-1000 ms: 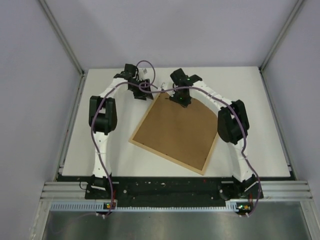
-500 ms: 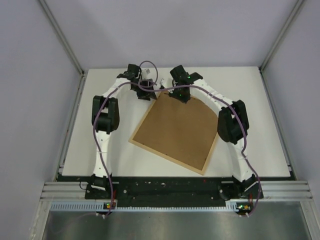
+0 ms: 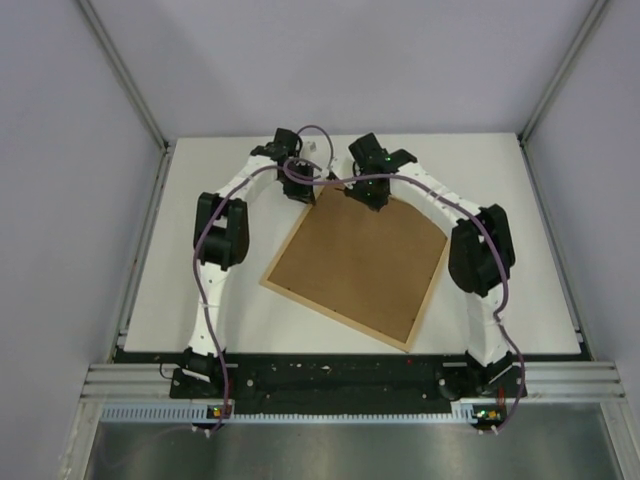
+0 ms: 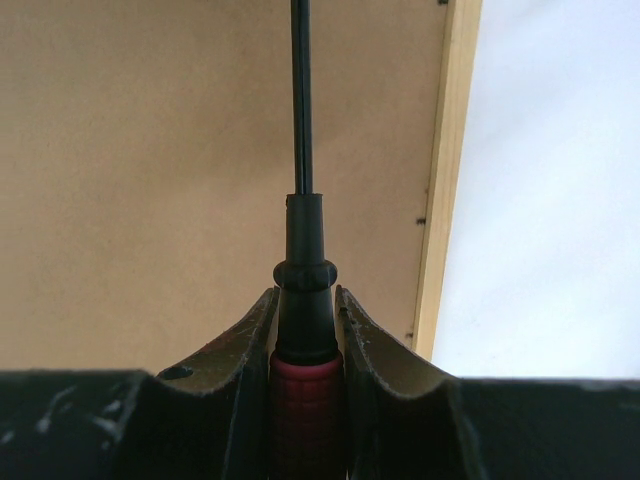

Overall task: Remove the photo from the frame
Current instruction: Adjust the photo frame item on the photo frame.

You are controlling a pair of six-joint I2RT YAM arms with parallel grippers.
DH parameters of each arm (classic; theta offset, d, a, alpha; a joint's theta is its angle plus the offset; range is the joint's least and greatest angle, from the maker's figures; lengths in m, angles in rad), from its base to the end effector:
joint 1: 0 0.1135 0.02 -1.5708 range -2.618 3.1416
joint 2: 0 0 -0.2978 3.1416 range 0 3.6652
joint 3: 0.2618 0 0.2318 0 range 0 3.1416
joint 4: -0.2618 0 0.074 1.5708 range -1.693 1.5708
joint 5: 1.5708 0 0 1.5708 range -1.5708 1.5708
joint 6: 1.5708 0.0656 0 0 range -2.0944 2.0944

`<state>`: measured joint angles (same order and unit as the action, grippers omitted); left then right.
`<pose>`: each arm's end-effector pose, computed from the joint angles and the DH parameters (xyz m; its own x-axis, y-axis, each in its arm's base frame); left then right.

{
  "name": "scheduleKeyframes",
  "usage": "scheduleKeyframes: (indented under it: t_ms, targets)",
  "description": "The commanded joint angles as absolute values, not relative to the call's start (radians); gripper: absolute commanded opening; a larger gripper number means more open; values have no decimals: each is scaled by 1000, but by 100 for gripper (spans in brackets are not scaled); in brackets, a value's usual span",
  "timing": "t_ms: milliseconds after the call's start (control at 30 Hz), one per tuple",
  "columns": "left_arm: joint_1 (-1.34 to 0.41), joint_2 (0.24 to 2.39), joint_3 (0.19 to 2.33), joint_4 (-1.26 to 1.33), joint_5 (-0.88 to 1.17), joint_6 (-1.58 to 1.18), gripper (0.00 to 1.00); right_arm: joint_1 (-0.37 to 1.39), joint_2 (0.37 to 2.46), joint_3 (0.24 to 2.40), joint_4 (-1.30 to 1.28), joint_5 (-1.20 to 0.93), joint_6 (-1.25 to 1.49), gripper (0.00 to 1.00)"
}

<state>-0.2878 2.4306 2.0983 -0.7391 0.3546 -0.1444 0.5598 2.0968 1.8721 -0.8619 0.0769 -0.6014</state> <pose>0.5130 -0.1756 0.1725 -0.8942 0.1240 -0.4301 0.3001 0.8790 -0.3706 0.3976 0.2432 0.2563 -0.3360 -0.8763 -0.3454 -0.8359 0.4464 -0.3194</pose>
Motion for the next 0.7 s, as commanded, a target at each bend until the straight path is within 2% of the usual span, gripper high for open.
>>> scheduleKeyframes:
  t_ms: [0,167,433,667]
  targets:
    - [-293,2439,2129,-805,262,-129,20,554,1912,1801,-775,57,-569,0]
    - [-282,2447,2126,-828,229,-181,0,554,1839,1726,-732,41,-557,0]
    - [-252,2356,1979,-766,291,-317,0,552,1854,1707,-704,25,-633,0]
    - [-250,2284,1881,-746,351,-383,0,548,1957,1796,-716,12,-751,0]
